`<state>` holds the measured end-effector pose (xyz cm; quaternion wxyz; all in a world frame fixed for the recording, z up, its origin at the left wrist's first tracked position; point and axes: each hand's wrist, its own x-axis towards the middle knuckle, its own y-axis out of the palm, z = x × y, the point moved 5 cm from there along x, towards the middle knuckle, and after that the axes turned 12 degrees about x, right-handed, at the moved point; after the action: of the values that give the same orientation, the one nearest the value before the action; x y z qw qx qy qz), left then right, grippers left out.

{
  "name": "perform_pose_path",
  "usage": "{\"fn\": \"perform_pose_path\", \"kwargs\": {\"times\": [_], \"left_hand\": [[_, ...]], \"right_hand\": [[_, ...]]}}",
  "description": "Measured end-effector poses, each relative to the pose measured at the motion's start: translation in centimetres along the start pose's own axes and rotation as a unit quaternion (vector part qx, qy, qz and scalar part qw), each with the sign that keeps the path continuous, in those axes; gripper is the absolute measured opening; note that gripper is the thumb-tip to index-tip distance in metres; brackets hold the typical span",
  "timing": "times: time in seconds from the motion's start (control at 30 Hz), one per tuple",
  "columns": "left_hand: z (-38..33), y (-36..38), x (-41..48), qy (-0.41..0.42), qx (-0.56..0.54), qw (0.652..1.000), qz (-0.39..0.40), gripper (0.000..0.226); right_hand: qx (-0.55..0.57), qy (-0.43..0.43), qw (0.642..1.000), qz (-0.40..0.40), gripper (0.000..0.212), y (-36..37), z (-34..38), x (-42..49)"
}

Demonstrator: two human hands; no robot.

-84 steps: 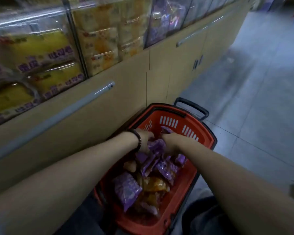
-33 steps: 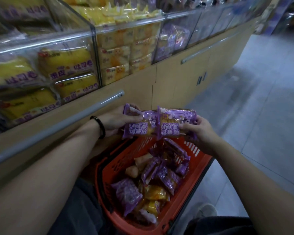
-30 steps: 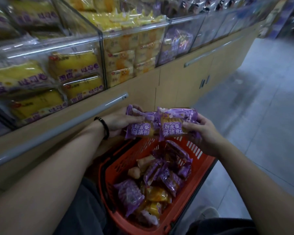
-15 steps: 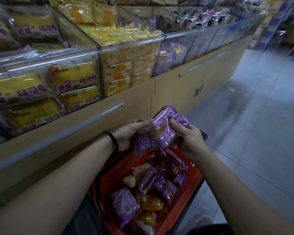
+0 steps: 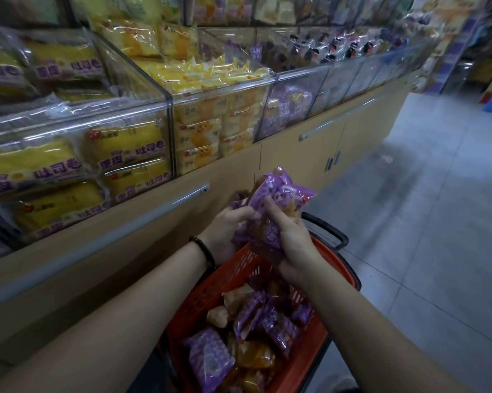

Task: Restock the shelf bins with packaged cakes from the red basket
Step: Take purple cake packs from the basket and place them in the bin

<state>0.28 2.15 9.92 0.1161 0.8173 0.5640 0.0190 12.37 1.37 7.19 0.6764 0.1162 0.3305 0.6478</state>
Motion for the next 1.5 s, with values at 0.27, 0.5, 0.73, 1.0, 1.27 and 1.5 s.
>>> {"fn": "perform_pose_path", "kwargs": {"times": [0.27, 0.5, 0.73, 1.0, 1.27, 1.5], "left_hand": [[-6.8, -1.0, -3.6, 0.044, 0.471, 0.881, -0.026, 0.073], [-16.1, 2.9, -8.2, 0.146, 0.551, 0.821, -0.038, 0.08], [-25.6, 3.8, -8.3, 0.142, 0.626, 0.763, -0.081, 0.05], [-35.5, 2.7, -3.4, 0.039, 0.561, 0.827, 0.013, 0.076], [-40.6, -1.0, 6.9, 0.079, 0.454, 0.88, -0.112, 0.048], [-38.9, -6.6, 15.2, 0.162, 0.469, 0.8, -0.337, 0.054]], "right_hand": [[-0.198, -0.162, 0.966, 0.037, 0.072, 1.0, 6.2, -5.1], [-0.132, -0.153, 0.971, 0.127, 0.062, 5.9, 11.5, -9.6], [-0.223, -0.17, 0.941, 0.188, 0.072, 11.3, 18.5, -10.6], [-0.422, -0.186, 0.868, 0.182, 0.087, 17.8, 27.5, -6.6], [-0.526, -0.218, 0.816, 0.102, 0.043, 21.8, 35.8, 2.3], [-0.632, -0.294, 0.717, -0.025, 0.023, 21.6, 39.5, 13.4]]}}
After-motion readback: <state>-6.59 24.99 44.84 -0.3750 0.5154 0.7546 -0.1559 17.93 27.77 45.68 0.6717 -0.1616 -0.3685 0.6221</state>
